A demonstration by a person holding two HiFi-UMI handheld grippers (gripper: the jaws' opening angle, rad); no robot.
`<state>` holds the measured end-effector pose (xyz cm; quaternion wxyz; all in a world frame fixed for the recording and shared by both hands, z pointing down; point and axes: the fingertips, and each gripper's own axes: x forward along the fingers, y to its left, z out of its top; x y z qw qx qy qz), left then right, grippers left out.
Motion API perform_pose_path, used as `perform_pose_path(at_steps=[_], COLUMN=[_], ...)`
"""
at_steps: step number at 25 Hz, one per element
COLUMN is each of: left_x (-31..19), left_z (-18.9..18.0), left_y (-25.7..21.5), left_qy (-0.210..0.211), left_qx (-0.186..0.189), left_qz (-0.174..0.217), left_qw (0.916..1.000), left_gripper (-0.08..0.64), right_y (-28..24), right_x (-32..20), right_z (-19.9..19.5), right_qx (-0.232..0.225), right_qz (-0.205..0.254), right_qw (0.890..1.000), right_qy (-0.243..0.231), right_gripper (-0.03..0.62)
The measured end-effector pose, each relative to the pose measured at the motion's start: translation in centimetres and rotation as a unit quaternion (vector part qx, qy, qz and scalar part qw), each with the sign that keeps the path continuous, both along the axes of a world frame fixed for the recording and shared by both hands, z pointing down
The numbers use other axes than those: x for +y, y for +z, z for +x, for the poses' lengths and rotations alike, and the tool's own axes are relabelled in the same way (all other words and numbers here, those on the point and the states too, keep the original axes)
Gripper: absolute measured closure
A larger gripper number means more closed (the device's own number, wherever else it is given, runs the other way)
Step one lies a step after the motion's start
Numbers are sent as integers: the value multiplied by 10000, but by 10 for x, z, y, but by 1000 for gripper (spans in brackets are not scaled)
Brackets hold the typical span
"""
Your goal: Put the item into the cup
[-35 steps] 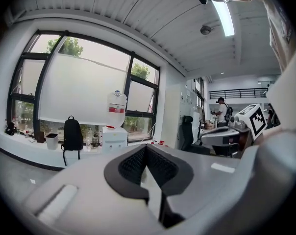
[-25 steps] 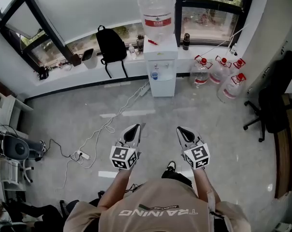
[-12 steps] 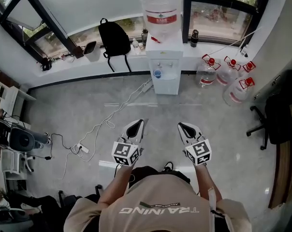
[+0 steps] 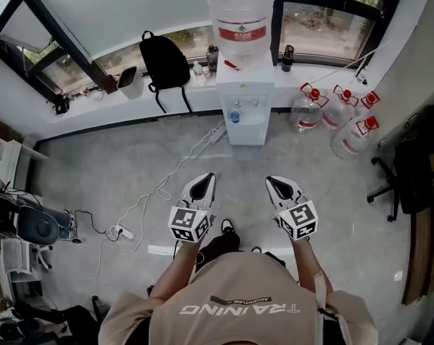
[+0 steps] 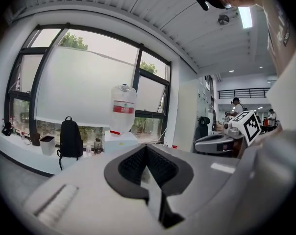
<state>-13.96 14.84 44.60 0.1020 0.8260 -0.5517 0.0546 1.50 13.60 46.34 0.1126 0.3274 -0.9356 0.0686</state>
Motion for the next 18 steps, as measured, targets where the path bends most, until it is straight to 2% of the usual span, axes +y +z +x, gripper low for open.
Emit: perform_pose_path(at_steps=[6,11,18], left_x=[-51,-87,-126], left_z=[-27,-46,-57], left_y=[-11,4,18], left_qy=[289,557,749], left_qx=[-20,17,38], left_qz=[177,104,-94], left_qw=[9994,9984,9971], left_gripper=[554,554,554], right_y=[-17,-10,8], right_x=[-49,-66,-90], right_z=[-28,-57,-56], right_qx=[119,206,384], right_qz=[154,56,-189], right_qw=[9992,9987,9970], right_qy=[341,454,641], right_gripper=[581,581,581])
